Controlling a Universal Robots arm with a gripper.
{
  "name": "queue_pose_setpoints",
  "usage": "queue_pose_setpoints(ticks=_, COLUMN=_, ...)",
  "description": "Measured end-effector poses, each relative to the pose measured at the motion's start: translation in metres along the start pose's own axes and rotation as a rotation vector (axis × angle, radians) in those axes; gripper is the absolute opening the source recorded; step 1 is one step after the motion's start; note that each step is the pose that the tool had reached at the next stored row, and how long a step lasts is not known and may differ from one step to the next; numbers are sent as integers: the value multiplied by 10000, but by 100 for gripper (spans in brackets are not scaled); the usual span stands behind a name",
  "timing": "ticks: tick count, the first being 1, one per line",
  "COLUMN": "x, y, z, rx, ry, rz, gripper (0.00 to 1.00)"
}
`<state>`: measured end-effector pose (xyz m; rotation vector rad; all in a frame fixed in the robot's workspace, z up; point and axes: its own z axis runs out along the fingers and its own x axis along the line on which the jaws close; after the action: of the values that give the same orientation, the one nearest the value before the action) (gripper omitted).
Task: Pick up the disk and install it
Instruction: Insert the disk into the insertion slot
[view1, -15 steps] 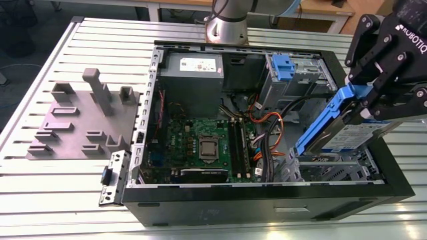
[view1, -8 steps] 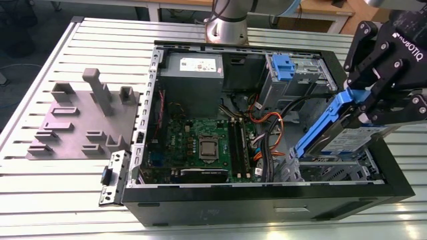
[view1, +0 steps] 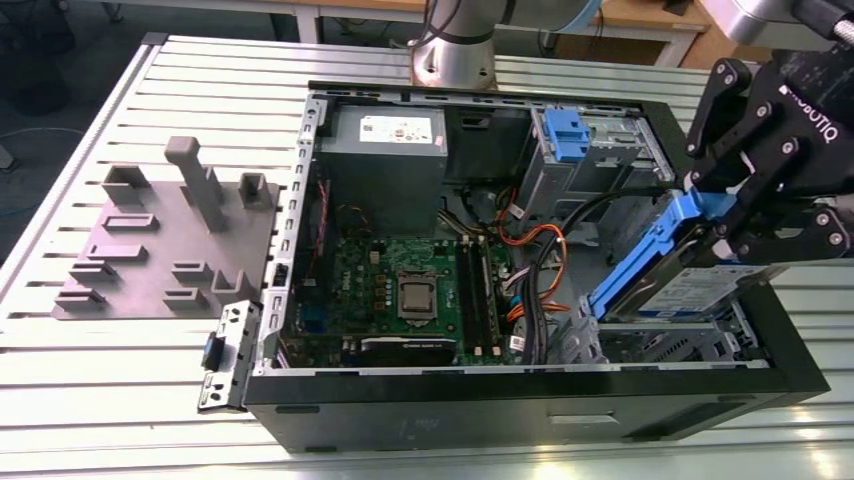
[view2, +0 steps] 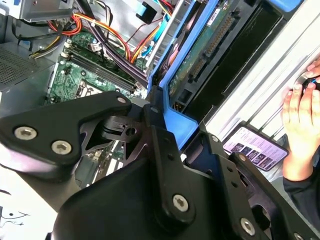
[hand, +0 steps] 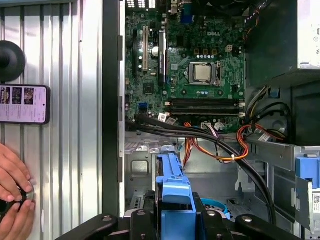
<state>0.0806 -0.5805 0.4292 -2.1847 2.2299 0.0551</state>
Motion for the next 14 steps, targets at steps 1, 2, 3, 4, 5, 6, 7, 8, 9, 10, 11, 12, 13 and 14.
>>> queue_pose_setpoints(ticks=1, x=0, y=0, z=0, rx=0, ry=0, rz=0, gripper=36)
queue_pose_setpoints(ticks=2, x=0, y=-1, z=0, rx=0, ry=1, rz=0, gripper=36)
queue_pose_setpoints(ticks=3, x=0, y=-1, z=0, rx=0, ry=0, rz=-1, gripper=36)
queue_pose_setpoints(ticks=4, x=0, y=-1, z=1, rx=0, ry=-1, rz=-1, gripper=36)
queue_pose_setpoints(ticks=5, x=0, y=-1, z=1, rx=0, ry=-1, rz=-1, gripper=36)
queue_pose_setpoints(ticks=6, x=0, y=-2, z=1, rx=-1, ry=-1, rz=-1, gripper=36)
queue_pose_setpoints(ticks=7, x=0, y=-2, z=1, rx=2, ry=0, rz=-1, gripper=36)
queue_pose_setpoints(ticks=8, x=0, y=-2, z=1, rx=0, ry=0, rz=-1, gripper=38)
queue_pose_setpoints(ticks=9, x=0, y=-2, z=5, rx=0, ry=-1, rz=-1, gripper=38)
queue_pose_setpoints(ticks=10, x=1, y=-3, z=20, rx=0, ry=-4, rz=-2, gripper=44)
queue_pose_setpoints(ticks=11, x=2, y=-3, z=39, rx=0, ry=-6, rz=-2, gripper=44)
queue_pose_setpoints(ticks=12, x=3, y=-3, z=56, rx=0, ry=-2, rz=-1, gripper=44)
queue_pose_setpoints(ticks=13, x=3, y=-3, z=73, rx=-1, ry=-2, rz=-1, gripper=44)
queue_pose_setpoints(ticks=14, x=4, y=-3, z=91, rx=-1, ry=-2, rz=-1, gripper=44)
